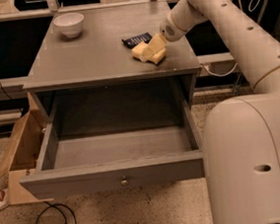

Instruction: Pick sponge from top drawer and place on counter

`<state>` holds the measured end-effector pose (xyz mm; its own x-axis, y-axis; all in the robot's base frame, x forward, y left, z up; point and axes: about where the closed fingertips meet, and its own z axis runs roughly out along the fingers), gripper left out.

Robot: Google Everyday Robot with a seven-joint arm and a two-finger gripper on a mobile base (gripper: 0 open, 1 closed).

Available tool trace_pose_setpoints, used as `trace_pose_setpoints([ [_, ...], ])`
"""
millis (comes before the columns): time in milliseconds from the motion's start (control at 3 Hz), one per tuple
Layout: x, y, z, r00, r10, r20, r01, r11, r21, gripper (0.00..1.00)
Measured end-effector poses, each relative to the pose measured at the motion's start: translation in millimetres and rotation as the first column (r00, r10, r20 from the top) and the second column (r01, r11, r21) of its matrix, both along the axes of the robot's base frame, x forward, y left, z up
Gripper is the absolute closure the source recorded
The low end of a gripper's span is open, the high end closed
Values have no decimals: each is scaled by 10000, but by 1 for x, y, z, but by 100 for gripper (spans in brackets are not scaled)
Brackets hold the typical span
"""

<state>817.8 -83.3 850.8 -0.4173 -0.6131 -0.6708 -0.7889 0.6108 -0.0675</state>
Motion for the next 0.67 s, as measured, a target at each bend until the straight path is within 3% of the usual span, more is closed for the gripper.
trace_pose_setpoints([
  [333,-10,-25,18,9989,-83,459,57,9984,563,0],
  [667,-35,-65,39,9900,-289,1378,-28,9744,2249,0],
])
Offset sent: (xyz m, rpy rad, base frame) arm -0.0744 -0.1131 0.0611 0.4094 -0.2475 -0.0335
